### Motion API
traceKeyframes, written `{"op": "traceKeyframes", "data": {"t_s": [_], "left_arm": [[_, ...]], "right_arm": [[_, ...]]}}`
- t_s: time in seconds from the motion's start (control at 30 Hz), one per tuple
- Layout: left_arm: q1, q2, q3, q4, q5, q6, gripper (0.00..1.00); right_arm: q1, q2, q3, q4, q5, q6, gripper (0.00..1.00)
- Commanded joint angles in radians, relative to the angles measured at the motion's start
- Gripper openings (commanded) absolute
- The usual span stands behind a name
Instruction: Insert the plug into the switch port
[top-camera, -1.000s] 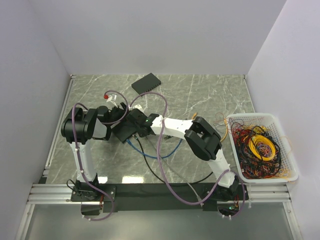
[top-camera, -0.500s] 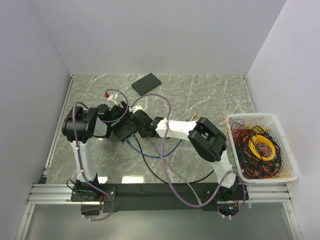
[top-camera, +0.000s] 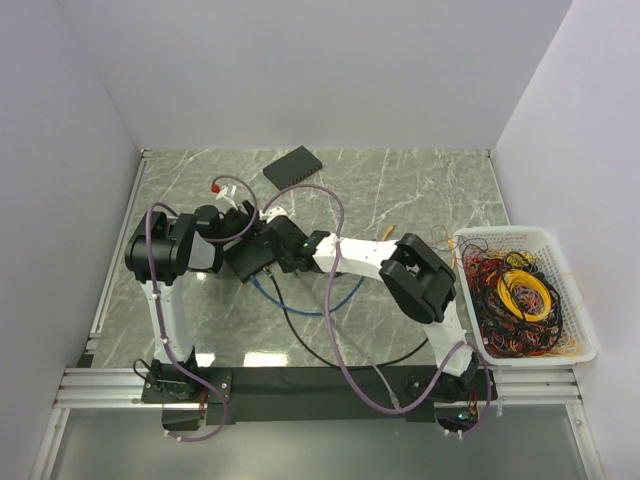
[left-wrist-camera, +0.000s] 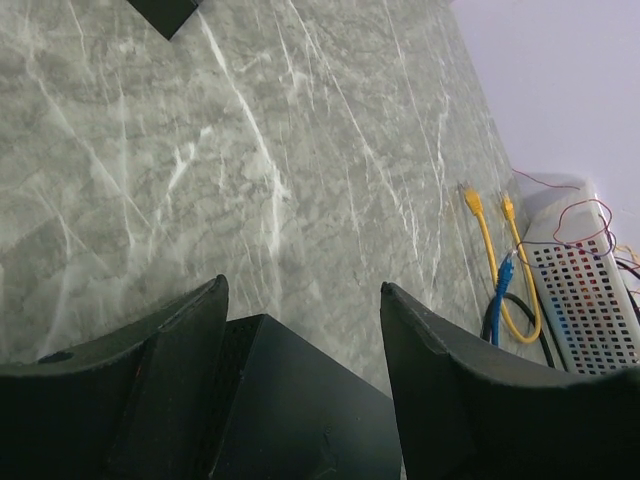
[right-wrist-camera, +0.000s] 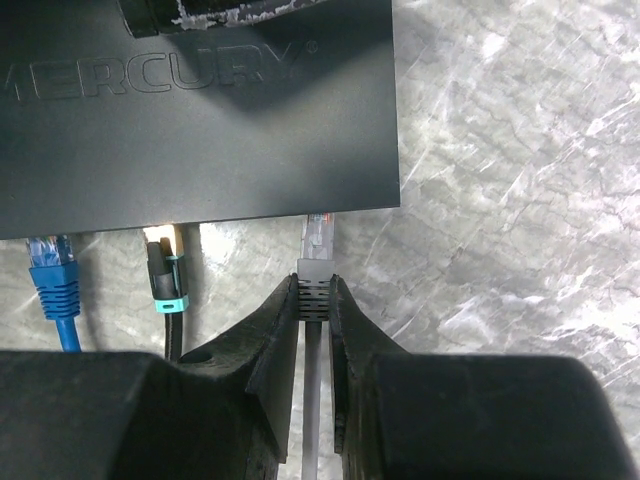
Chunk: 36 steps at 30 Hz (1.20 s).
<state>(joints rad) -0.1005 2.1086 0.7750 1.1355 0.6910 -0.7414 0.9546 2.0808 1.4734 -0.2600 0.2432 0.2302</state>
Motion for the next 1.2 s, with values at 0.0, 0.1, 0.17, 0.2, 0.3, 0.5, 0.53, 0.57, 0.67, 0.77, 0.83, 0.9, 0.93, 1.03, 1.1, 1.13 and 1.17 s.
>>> {"op": "traceKeyframes", "data": {"t_s": [0.0, 0.1, 0.17, 0.2, 0.3, 0.5, 0.53, 0.57, 0.67, 0.77, 0.83, 0.9, 0.93, 1.03, 1.1, 1.13, 1.17], "left_arm": [[-0.042, 0.057, 0.013, -0.121, 0.116, -0.022, 0.68], [-0.041, 0.076, 0.035, -0.141, 0.131, -0.03, 0.67], [-0.042, 0.082, 0.043, -0.143, 0.139, -0.035, 0.67], [-0.044, 0.083, 0.043, -0.146, 0.14, -0.033, 0.67], [-0.047, 0.083, 0.055, -0.181, 0.127, -0.024, 0.68], [-0.047, 0.088, 0.063, -0.21, 0.124, -0.018, 0.67], [-0.047, 0.091, 0.066, -0.21, 0.13, -0.019, 0.67], [-0.047, 0.093, 0.067, -0.21, 0.134, -0.022, 0.67], [-0.047, 0.097, 0.067, -0.213, 0.136, -0.023, 0.66], [-0.053, 0.1, 0.073, -0.252, 0.13, -0.018, 0.66], [-0.054, 0.1, 0.069, -0.264, 0.128, -0.021, 0.65], [-0.056, 0.103, 0.053, -0.25, 0.137, -0.03, 0.62], [-0.056, 0.102, 0.044, -0.223, 0.139, -0.042, 0.61], [-0.057, 0.1, 0.035, -0.215, 0.145, -0.046, 0.61], [-0.061, 0.106, 0.046, -0.232, 0.15, -0.039, 0.61], [-0.067, 0.108, 0.049, -0.237, 0.151, -0.039, 0.6], [-0.07, 0.111, 0.05, -0.238, 0.154, -0.038, 0.6]], "right_arm": [[-0.02, 0.013, 0.099, 0.232, -0.022, 0.029, 0.0], [-0.031, 0.044, 0.108, 0.248, -0.03, 0.037, 0.0], [-0.034, 0.059, 0.11, 0.258, -0.032, 0.035, 0.0], [-0.034, 0.062, 0.11, 0.258, -0.032, 0.035, 0.0], [-0.039, 0.087, 0.133, 0.258, -0.035, 0.026, 0.0], [-0.046, 0.091, 0.133, 0.28, -0.067, 0.011, 0.0], [-0.047, 0.093, 0.137, 0.274, -0.07, 0.008, 0.0], [-0.048, 0.094, 0.139, 0.269, -0.068, 0.008, 0.0], [-0.057, 0.102, 0.159, 0.26, -0.062, 0.001, 0.0], [-0.071, 0.124, 0.206, 0.222, -0.077, -0.006, 0.0], [-0.079, 0.131, 0.231, 0.216, -0.081, -0.006, 0.0], [-0.079, 0.14, 0.263, 0.208, -0.081, -0.012, 0.0], [-0.077, 0.153, 0.277, 0.205, -0.079, -0.014, 0.0], [-0.079, 0.195, 0.349, 0.182, -0.071, -0.022, 0.0], [-0.08, 0.223, 0.421, 0.157, -0.076, -0.028, 0.0], [-0.08, 0.248, 0.442, 0.151, -0.078, -0.029, 0.0], [-0.08, 0.258, 0.464, 0.142, -0.079, -0.031, 0.0]]}}
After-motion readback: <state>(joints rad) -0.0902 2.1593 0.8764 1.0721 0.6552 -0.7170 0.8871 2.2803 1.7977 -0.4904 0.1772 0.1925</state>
